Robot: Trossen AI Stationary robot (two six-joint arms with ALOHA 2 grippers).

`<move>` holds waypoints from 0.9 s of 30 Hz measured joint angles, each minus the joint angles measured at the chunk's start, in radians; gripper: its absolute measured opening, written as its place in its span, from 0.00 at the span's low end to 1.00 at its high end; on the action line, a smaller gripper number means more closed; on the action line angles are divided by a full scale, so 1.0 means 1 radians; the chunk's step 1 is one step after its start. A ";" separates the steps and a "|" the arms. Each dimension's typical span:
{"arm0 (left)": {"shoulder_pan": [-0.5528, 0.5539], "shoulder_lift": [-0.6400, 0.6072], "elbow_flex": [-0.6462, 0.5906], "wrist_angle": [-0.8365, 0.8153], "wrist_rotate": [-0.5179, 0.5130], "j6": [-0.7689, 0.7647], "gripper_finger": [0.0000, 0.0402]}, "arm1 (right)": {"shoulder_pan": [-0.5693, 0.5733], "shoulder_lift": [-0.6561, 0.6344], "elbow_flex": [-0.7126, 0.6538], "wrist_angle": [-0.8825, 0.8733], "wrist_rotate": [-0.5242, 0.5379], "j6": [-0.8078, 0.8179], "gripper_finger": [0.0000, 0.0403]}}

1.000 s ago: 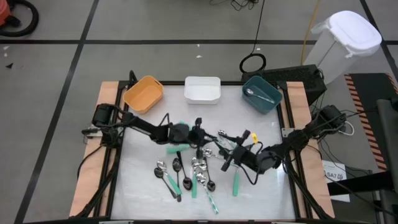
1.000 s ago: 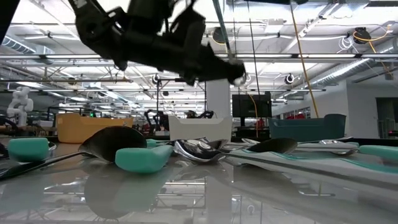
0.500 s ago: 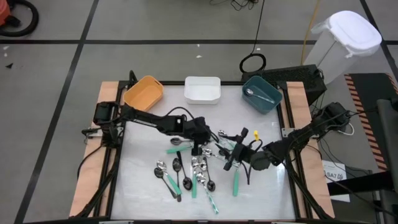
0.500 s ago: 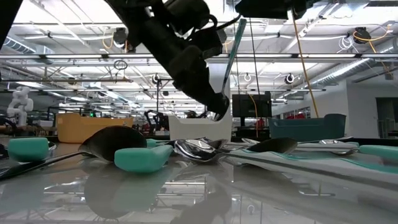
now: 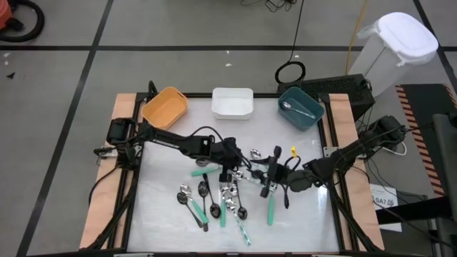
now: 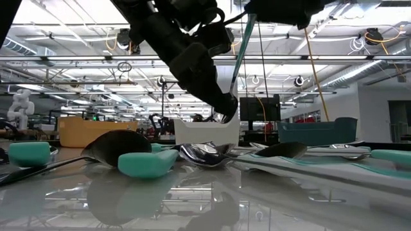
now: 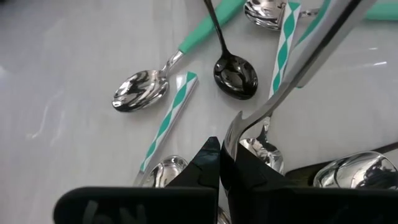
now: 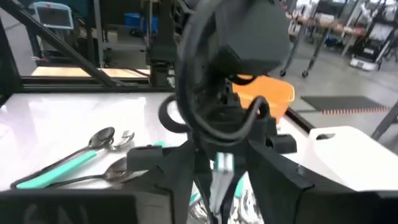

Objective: Sort silverware by color (type)
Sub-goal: Put the blue patterned spoon into the blue bin

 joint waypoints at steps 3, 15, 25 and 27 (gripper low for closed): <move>0.000 0.000 0.000 0.006 0.000 -0.001 0.02 | -0.011 0.001 0.000 -0.030 -0.002 0.024 0.28; 0.000 0.000 0.000 0.005 -0.002 -0.040 0.04 | -0.014 -0.017 0.000 -0.073 -0.003 0.048 0.08; -0.002 -0.002 0.000 0.025 -0.002 -0.078 0.27 | 0.002 -0.089 0.000 -0.199 0.014 0.147 0.08; -0.002 -0.002 0.000 0.031 -0.002 -0.079 0.32 | 0.010 -0.106 0.000 -0.251 0.013 0.171 0.08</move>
